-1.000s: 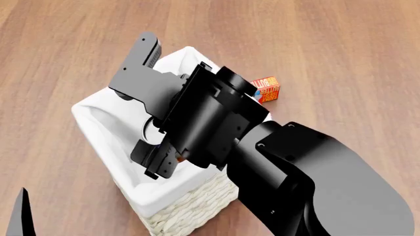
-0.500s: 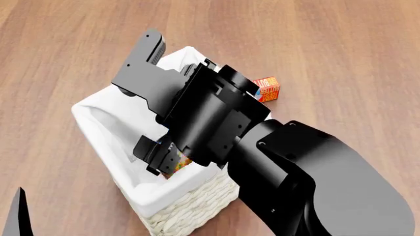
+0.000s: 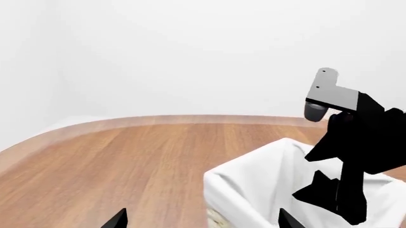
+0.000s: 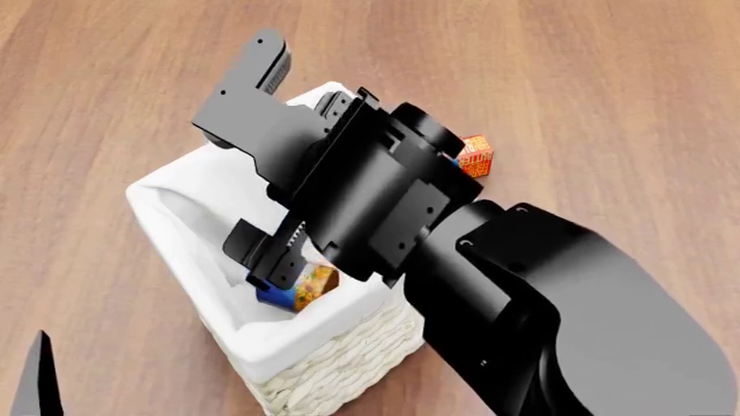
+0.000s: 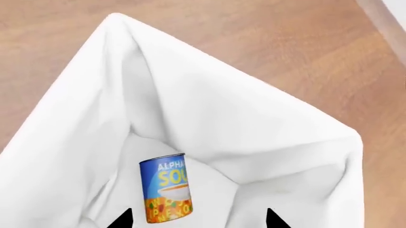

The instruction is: Pick up the alphabet soup and put it in the basket.

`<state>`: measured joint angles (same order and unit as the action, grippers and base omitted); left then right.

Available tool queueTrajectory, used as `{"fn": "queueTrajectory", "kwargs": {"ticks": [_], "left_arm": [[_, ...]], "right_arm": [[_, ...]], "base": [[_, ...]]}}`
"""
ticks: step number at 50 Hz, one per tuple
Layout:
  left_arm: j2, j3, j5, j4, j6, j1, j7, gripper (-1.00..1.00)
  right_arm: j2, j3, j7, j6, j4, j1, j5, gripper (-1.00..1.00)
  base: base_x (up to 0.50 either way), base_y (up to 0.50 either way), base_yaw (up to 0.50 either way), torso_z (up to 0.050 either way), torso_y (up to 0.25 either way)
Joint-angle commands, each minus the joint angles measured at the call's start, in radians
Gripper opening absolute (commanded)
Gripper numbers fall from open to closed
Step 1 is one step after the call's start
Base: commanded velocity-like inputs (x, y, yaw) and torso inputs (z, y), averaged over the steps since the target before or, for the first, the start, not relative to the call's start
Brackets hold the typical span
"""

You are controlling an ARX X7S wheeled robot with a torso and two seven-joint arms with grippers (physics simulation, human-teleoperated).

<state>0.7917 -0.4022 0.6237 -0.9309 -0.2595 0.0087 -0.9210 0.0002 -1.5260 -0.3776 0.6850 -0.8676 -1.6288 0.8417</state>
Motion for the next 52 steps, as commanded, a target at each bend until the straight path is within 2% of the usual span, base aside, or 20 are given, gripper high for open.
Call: {"fn": "queueTrajectory", "kwargs": {"ticks": [1, 8, 19, 29, 32, 39, 48, 52], "left_arm": [[-0.001, -0.010, -0.005, -0.010, -0.004, -0.005, 0.000, 1.00], [0.004, -0.012, -0.005, -0.019, -0.014, -0.008, -0.008, 1.00], [0.002, -0.024, -0.002, -0.037, -0.040, -0.024, -0.023, 1.00], [0.004, -0.030, 0.002, -0.049, -0.050, -0.031, -0.034, 1.00], [0.006, -0.030, 0.005, -0.054, -0.052, -0.034, -0.037, 1.00], [0.008, -0.034, 0.007, -0.059, -0.059, -0.042, -0.043, 1.00], [0.010, -0.040, 0.004, -0.057, -0.053, -0.044, -0.042, 1.00], [0.008, -0.047, 0.005, -0.059, -0.060, -0.051, -0.043, 1.00]], "right_arm": [[0.000, 0.012, 0.075, -0.106, -0.029, -0.014, 0.124, 1.00], [0.001, 0.029, 0.134, -0.205, -0.065, -0.015, 0.178, 1.00], [0.314, 0.214, 0.573, -0.232, 0.450, 0.068, 0.333, 1.00], [0.551, 0.304, 0.900, -0.358, 0.887, 0.206, 0.345, 1.00], [0.585, 0.310, 0.943, -0.385, 0.948, 0.229, 0.320, 1.00], [0.716, 0.305, 1.172, -0.511, 1.198, 0.385, 0.161, 1.00], [0.799, 0.268, 1.322, -0.624, 1.312, 0.555, -0.017, 1.00], [0.813, 0.244, 1.430, -0.679, 1.348, 0.644, -0.183, 1.00]], "base": [[0.00, 0.00, 0.00, 0.000, 0.000], [0.00, 0.00, 0.00, 0.000, 0.000], [0.00, 0.00, 0.00, 0.000, 0.000], [0.00, 0.00, 0.00, 0.000, 0.000], [0.00, 0.00, 0.00, 0.000, 0.000], [0.00, 0.00, 0.00, 0.000, 0.000], [0.00, 0.00, 0.00, 0.000, 0.000], [0.00, 0.00, 0.00, 0.000, 0.000]]}}
